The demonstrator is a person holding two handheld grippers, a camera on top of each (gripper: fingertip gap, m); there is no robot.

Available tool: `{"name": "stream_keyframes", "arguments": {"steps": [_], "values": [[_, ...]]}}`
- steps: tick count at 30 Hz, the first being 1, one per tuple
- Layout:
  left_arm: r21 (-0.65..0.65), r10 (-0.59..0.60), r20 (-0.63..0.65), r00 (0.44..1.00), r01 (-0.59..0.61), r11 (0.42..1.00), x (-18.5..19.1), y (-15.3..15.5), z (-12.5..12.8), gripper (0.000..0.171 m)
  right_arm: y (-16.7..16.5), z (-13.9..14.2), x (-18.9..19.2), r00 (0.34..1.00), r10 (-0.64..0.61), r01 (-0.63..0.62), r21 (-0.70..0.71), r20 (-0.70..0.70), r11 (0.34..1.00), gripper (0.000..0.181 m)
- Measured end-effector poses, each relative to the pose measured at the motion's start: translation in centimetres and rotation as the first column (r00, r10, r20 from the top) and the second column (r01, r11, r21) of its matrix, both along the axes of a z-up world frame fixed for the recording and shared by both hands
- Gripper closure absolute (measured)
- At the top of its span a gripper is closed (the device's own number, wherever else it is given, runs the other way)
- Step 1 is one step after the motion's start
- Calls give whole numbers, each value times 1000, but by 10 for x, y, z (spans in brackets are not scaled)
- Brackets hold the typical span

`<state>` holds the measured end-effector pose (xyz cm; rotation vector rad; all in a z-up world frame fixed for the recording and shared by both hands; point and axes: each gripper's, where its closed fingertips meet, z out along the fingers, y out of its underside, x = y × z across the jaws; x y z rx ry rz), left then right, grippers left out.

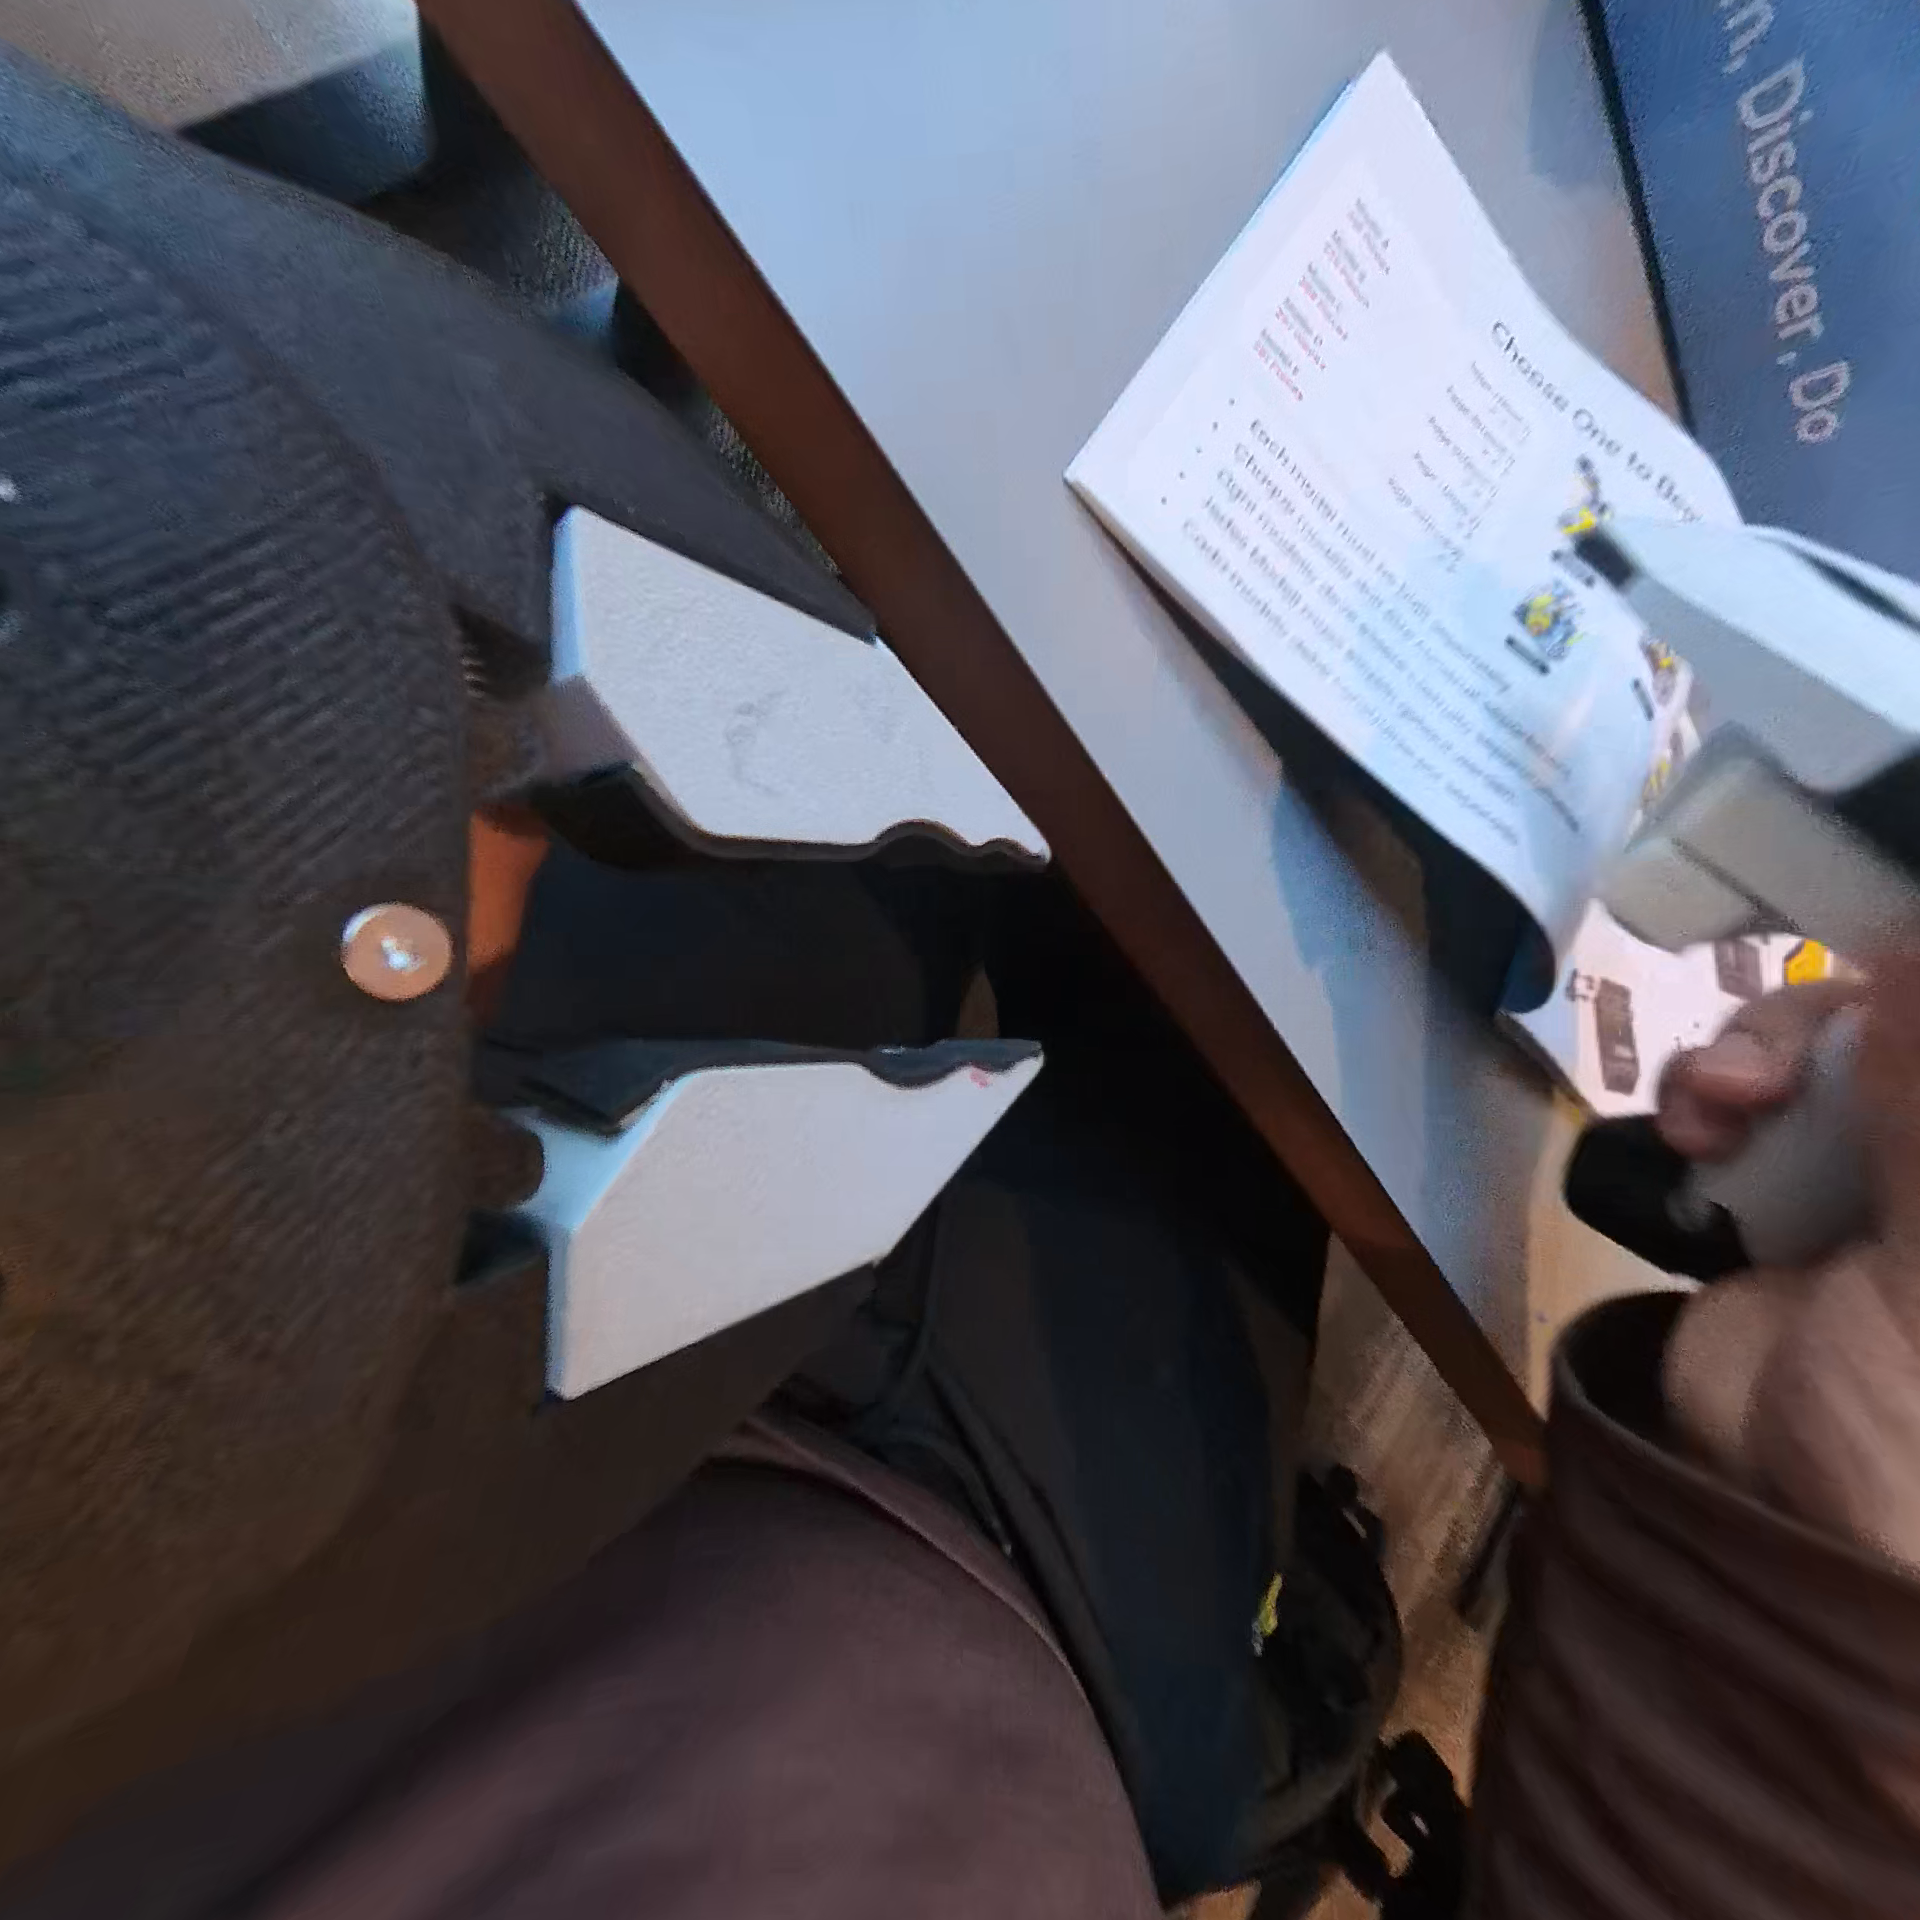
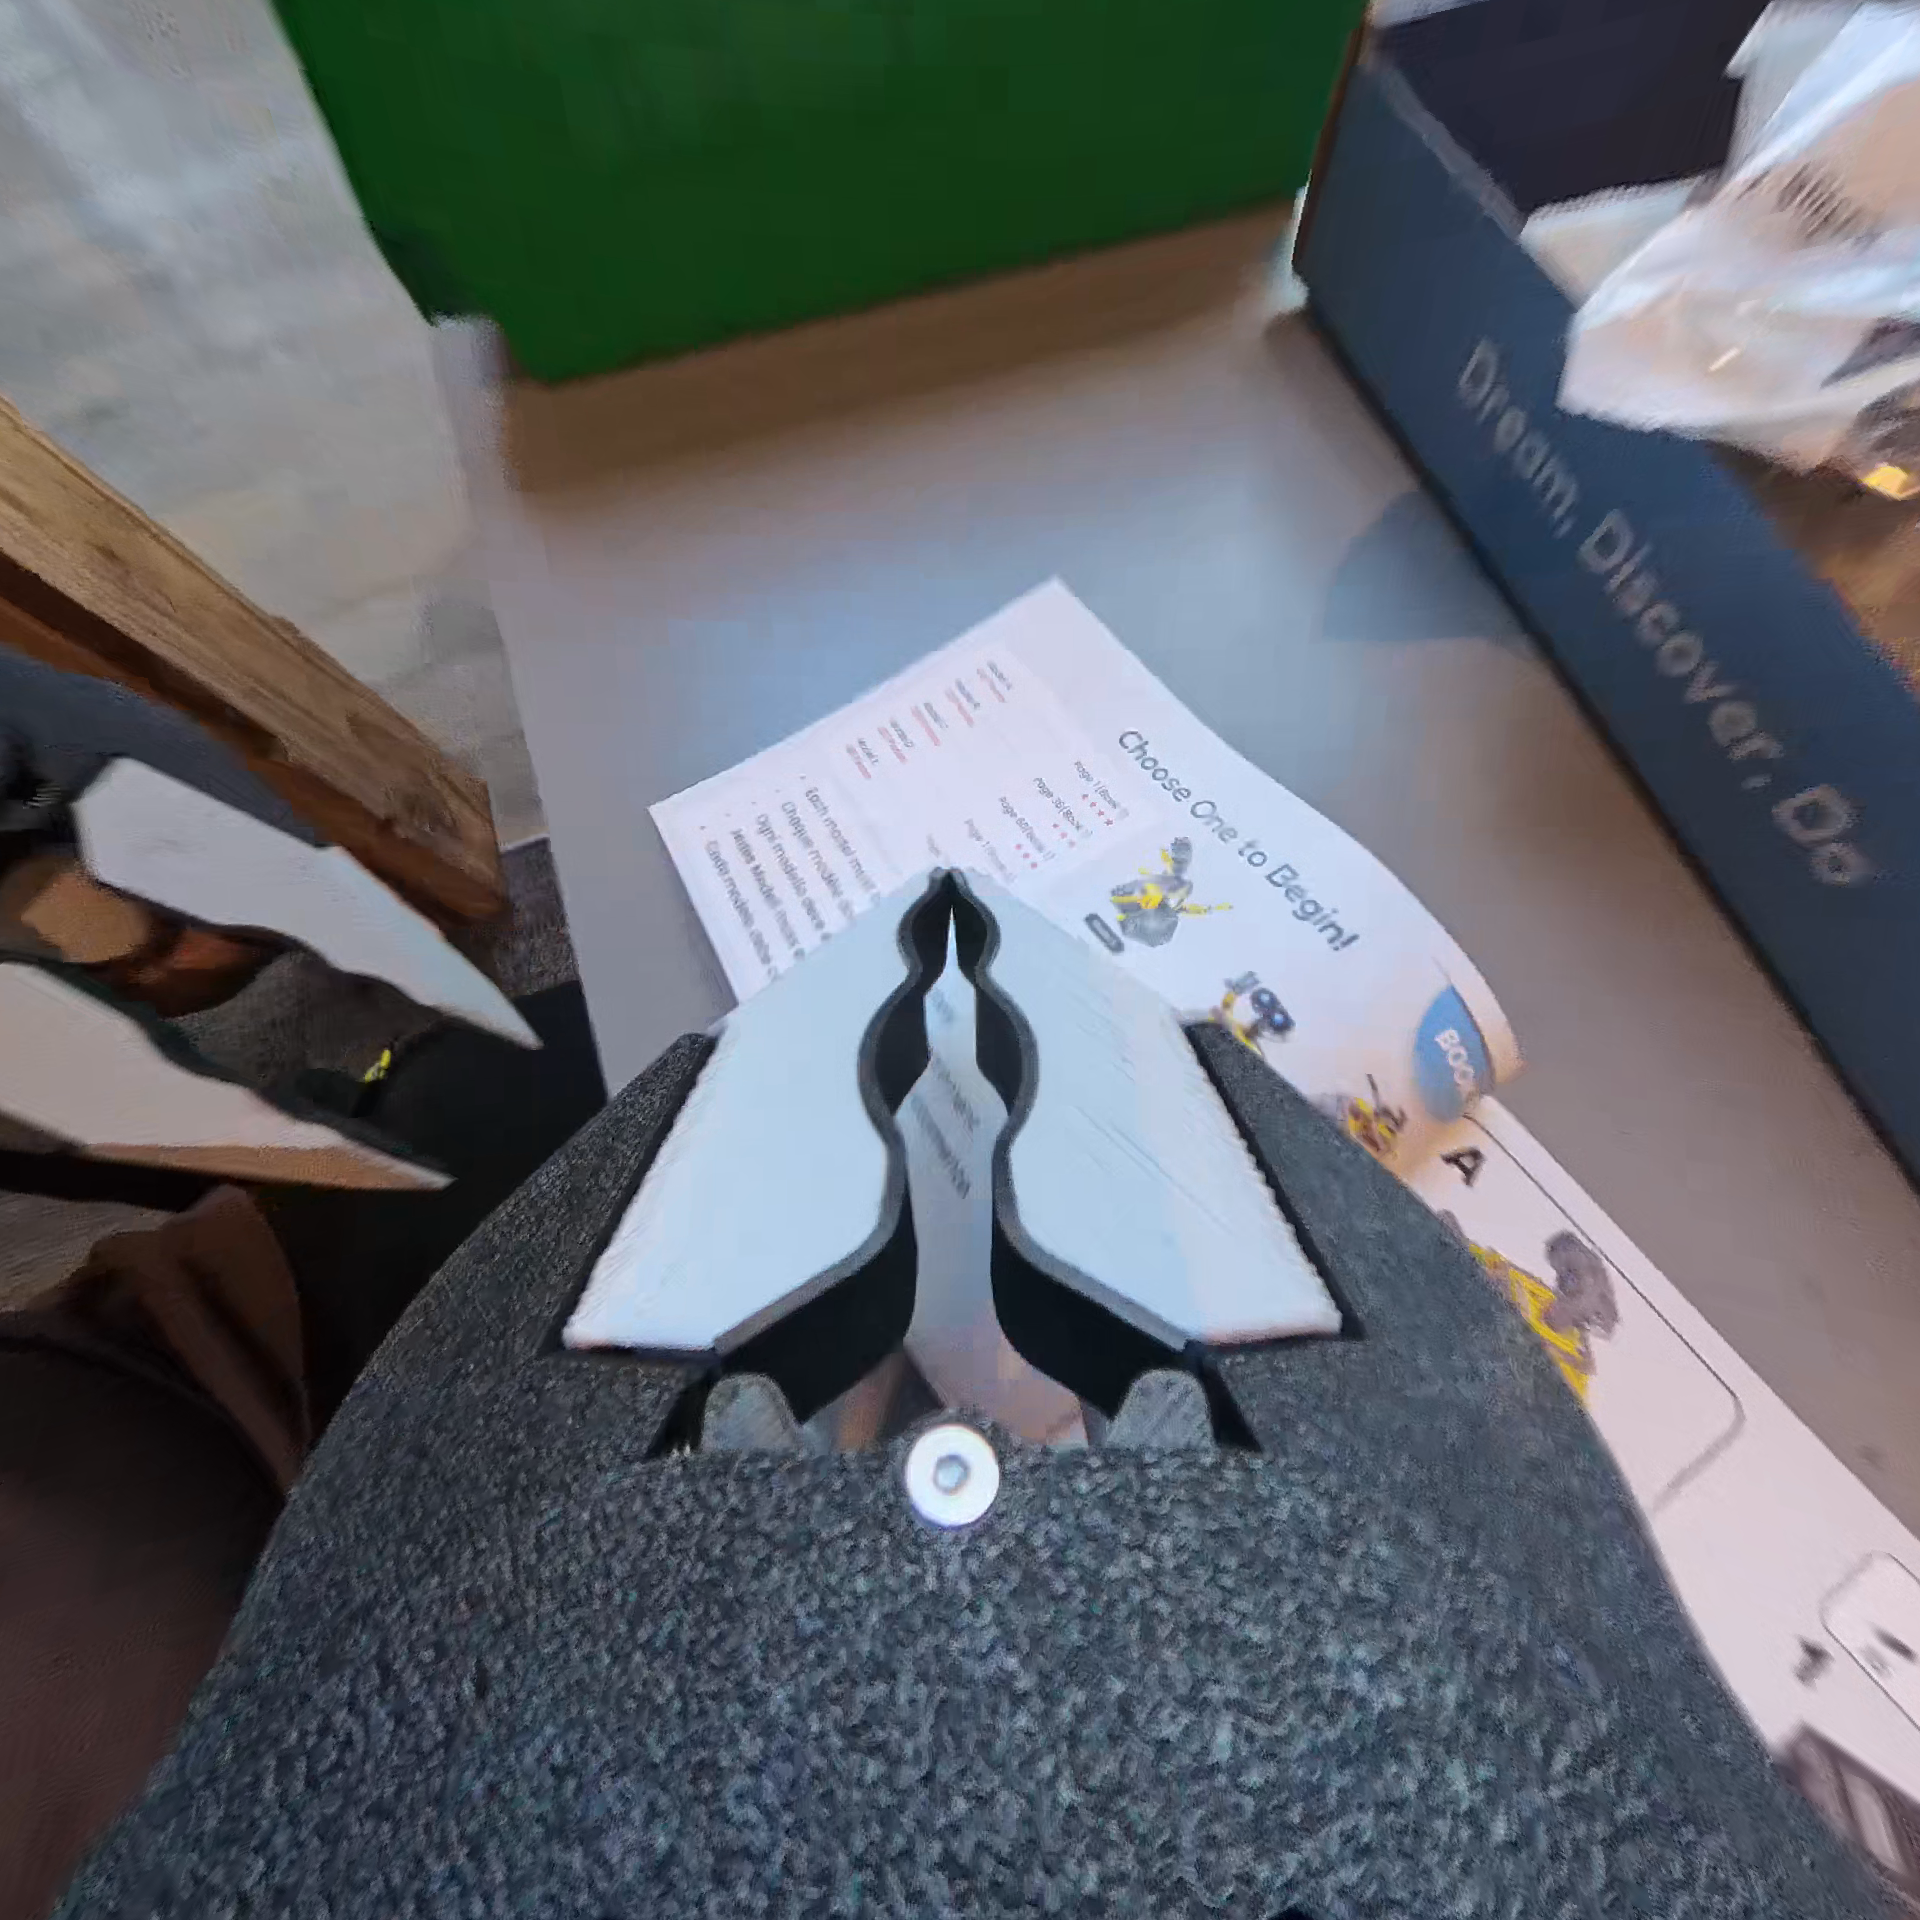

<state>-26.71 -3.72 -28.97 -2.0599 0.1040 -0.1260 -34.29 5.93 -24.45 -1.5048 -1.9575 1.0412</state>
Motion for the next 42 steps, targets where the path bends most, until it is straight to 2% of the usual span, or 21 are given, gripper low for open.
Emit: {"name": "stream_keyframes", "arguments": {"steps": [3,7,11,14,19,24,27,29,33,36,38,42], "values": [[-11,-17,-84,996,16,1000,3,2,-7,143,11,24,28,993,-1,5,28,-115,1000,179],[30,-37,-147,988,41,999,9,6,-2,144,48,37,78,973,-81,88,24,-218,996,172],[74,-25,-194,981,40,996,8,14,5,145,85,25,124,935,-223,223,-33,-276,974,163],[137,-3,-204,979,31,990,6,22,17,147,95,6,144,945,-253,257,-10,-206,966,156],[188,9,-201,980,30,982,3,33,27,148,104,2,148,934,-295,305,22,-201,952,150],[166,8,-193,981,25,986,2,42,23,148,102,-33,152,942,-332,331,-31,-41,943,150],[172,-1,-196,981,35,985,4,43,24,148,107,-21,152,934,-342,344,-1,-98,939,163],[172,-1,-211,977,38,984,4,40,23,149,108,-17,151,932,-346,349,10,-110,937,156],[173,12,-232,973,29,984,1,35,23,150,124,-19,154,921,-384,387,53,-66,921,153],[171,21,-215,976,16,985,0,31,23,150,145,-20,162,898,-438,438,124,-23,891,162],[167,29,-215,976,7,986,-1,28,21,150,158,-19,167,885,-466,461,169,-11,871,162],[167,47,-229,972,-9,986,-2,23,21,150,169,-35,168,884,-461,441,196,75,876,160]]}}
